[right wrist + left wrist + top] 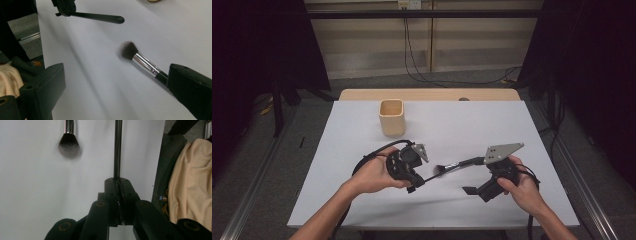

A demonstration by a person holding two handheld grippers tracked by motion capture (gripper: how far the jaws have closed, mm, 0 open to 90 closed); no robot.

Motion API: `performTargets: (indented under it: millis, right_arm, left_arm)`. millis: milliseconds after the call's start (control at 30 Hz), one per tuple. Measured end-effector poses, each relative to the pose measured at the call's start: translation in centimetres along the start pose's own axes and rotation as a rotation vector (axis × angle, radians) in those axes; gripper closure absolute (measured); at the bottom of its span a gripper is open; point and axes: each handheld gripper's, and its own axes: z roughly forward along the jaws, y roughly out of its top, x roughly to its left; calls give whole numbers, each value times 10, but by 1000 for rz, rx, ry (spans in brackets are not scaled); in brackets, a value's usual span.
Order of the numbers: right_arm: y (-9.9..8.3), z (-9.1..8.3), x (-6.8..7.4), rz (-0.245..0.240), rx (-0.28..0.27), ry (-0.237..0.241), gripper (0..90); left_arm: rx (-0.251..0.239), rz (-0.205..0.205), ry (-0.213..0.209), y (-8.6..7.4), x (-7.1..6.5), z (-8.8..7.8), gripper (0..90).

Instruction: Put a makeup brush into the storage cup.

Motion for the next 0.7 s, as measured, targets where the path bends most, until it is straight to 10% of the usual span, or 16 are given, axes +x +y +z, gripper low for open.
performTargets:
  millis: [700]
  right_arm:
    - [33, 16, -3, -156, 247, 95, 52]
  left_arm:
    - [131, 55, 16, 9, -2, 7, 860]
